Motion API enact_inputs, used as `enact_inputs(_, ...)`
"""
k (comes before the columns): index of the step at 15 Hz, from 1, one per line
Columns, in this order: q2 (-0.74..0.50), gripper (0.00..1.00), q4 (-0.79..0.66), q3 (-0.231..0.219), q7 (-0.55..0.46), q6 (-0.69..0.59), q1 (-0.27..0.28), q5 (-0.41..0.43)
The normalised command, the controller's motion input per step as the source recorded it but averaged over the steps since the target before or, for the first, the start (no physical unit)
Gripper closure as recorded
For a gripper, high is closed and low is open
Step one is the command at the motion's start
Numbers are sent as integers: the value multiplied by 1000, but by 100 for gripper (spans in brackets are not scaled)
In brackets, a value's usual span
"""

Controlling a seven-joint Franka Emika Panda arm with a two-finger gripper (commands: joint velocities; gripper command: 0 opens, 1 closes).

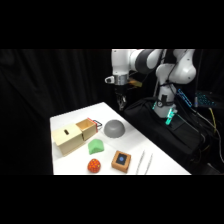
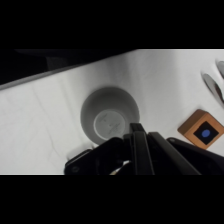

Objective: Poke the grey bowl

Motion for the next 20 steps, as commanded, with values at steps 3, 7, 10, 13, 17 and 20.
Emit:
enact_inputs(3,201,98,70,-29,-70,239,-76,-58)
enact_inputs(7,322,98,172,-57,-146,210,-59,-27)
enact_inputs(10,317,98,209,-61,-187,151,-47,20)
enact_inputs(13,232,98,167,-40,-176,112,-32,45)
enact_inputs(17,170,98,113,-22,-196,115,-22,82)
enact_inputs(20,161,98,82,-15,-239,146,-23,133)
